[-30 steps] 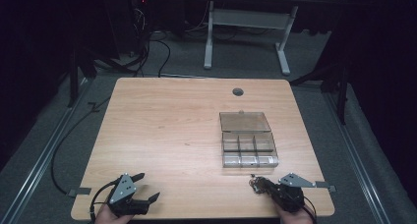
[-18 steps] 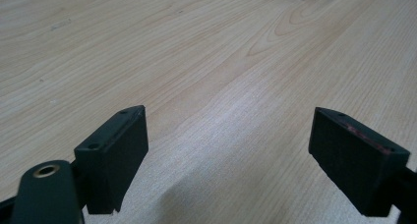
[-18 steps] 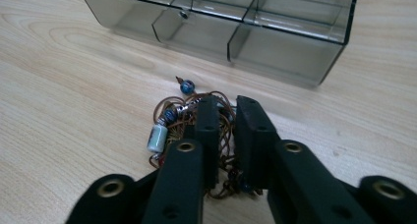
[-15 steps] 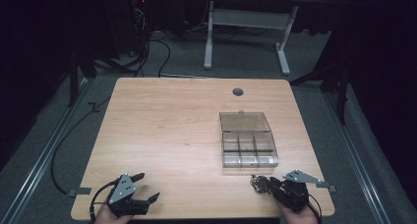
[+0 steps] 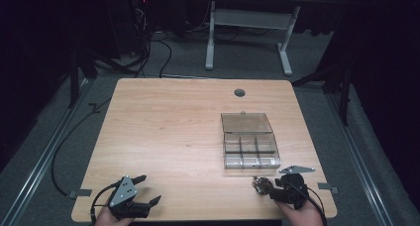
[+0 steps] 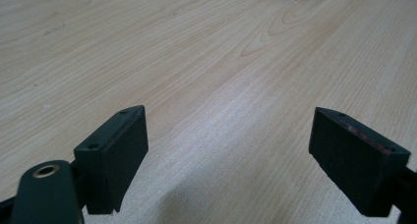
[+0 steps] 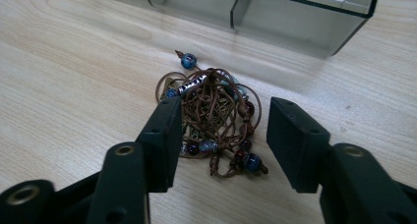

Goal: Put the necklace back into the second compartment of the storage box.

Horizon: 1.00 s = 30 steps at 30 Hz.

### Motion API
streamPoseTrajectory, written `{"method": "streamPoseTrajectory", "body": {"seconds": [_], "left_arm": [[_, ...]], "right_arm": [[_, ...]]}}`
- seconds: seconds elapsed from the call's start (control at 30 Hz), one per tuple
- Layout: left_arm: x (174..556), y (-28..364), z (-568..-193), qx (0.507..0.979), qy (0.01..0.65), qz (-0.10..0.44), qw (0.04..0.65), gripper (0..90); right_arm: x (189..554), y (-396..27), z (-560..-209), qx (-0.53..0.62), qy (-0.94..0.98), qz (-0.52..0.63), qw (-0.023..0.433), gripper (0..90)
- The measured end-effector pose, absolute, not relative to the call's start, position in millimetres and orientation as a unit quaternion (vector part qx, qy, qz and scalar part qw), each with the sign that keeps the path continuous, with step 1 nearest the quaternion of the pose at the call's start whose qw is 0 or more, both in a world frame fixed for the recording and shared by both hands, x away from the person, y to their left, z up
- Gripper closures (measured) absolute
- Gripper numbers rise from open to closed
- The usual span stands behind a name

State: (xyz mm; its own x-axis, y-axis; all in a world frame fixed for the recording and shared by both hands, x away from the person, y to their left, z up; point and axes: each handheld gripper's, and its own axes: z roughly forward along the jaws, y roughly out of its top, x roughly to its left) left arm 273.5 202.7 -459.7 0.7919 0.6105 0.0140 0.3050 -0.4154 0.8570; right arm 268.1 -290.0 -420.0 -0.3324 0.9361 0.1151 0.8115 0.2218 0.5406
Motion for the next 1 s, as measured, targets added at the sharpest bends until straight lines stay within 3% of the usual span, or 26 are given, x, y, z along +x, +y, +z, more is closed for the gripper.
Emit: {"method": "streamPoseTrajectory", "body": {"seconds": [0.47, 1.0], "left_arm": [[273.6, 202.0, -459.8, 0.828, 0.273, 0.163, 0.461, 15.2], [273.1, 201.8, -459.8, 0.83, 0.269, 0.162, 0.461, 15.2]], "right_arm": [[277.9, -285.5, -416.9, 0.569, 0.786, 0.229, 0.073, 34.8], [284.2, -274.1, -416.6, 0.554, 0.809, 0.191, 0.055, 24.6]]}}
